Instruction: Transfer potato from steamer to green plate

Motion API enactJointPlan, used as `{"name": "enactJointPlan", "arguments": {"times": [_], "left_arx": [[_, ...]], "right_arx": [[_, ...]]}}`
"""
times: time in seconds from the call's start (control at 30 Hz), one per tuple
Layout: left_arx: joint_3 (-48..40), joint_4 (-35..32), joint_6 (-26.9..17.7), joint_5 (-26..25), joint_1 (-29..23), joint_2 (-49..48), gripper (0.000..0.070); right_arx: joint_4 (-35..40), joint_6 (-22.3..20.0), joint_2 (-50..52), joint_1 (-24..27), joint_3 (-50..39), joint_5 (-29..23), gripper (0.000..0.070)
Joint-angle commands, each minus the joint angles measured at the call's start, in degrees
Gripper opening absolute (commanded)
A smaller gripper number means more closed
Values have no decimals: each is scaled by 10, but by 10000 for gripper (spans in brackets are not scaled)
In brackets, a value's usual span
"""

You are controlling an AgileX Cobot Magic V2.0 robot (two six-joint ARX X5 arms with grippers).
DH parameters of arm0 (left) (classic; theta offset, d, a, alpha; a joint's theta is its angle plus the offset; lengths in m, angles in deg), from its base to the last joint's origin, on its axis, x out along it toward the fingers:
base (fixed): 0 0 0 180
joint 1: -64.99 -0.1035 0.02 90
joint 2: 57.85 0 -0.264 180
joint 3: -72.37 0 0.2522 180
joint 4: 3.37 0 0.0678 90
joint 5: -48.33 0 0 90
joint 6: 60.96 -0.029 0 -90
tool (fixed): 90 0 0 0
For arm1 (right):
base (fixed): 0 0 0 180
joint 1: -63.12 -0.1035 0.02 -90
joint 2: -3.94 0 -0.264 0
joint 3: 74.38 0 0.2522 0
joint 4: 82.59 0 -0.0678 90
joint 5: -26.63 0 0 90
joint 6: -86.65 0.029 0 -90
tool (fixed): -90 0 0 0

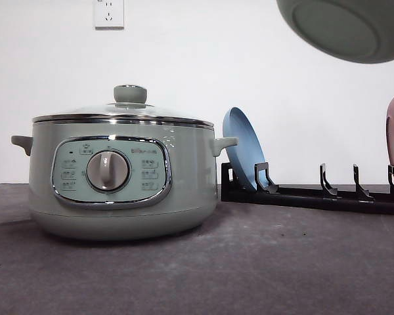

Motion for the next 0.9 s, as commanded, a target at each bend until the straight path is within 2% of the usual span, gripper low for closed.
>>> {"name": "enactJointPlan", "arguments": {"times": [0.0,0.23,0.47,0.67,0.87], "left_arx": [[14,-7,-3,-2,1,3,519],[14,-7,-3,-2,1,3,519],[14,-7,-3,-2,1,3,519],[14,-7,-3,-2,1,3,519],[14,-7,-3,-2,1,3,519]], "right_arx": [[-2,-1,-2,-23,-20,-15,5],[12,31,10,-126,-154,-59,5],[68,78,9,-210,-260,-79,5],[106,104,9,-256,-330,-94,5],[174,116,4,-276,-395,-94,5]]}}
